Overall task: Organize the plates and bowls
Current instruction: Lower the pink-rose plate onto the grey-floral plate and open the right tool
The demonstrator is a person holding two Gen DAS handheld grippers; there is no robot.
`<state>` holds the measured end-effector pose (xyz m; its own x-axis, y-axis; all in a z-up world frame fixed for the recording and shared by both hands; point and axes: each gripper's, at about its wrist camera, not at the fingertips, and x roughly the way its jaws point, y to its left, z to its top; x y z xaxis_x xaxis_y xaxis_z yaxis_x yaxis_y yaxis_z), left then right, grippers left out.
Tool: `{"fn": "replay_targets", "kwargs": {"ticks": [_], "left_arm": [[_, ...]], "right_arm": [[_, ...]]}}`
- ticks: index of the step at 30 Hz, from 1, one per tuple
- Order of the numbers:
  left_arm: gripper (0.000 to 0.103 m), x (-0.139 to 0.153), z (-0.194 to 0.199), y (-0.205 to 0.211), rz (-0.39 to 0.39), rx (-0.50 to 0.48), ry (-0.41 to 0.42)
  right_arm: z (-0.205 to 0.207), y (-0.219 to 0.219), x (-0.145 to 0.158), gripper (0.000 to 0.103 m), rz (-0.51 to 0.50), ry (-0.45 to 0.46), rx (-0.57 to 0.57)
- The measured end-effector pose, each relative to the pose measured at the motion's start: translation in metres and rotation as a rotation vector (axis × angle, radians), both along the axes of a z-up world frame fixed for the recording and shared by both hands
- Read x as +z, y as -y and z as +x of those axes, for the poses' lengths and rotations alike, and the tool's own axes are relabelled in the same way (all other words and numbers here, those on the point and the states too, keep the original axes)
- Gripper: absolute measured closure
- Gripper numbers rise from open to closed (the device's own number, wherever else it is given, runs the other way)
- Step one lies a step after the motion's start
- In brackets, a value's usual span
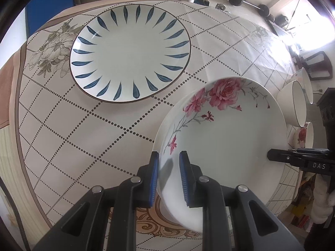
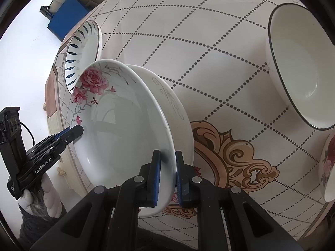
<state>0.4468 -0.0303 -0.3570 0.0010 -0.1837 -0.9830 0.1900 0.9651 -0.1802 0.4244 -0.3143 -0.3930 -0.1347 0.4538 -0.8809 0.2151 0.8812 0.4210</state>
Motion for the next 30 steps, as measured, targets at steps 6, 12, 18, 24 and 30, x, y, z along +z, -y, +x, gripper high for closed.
{"fn": "replay_targets", "kwargs": {"ticks": [6, 12, 18, 24, 30], "left_arm": [[0.086, -0.009, -0.003, 0.004, 0.058, 0.001, -0.008], [0.086, -0.012, -0.008, 0.010, 0.106, 0.002, 0.008], [0.086, -0.013, -0.008, 0.013, 0.132, 0.002, 0.004], [0.084, -0.015, -0.001, 0.023, 0.158, 0.039, -0.016], [0.084, -0.015, -0.012, 0.017, 0.164, 0.053, -0.026]], "right_arm": [[0.000, -0.005, -0.013, 0.089, -0.005, -0.010, 0.002], [0.003, -0.016, -0.020, 0.089, -0.047, -0.001, 0.017], [0.009, -0.022, -0.021, 0.087, -0.066, -0.015, 0.014], [0.012, -0.029, -0.019, 0.078, -0.085, -0.053, 0.034], [0.016, -0.031, -0.012, 0.050, -0.055, -0.080, 0.005]]}}
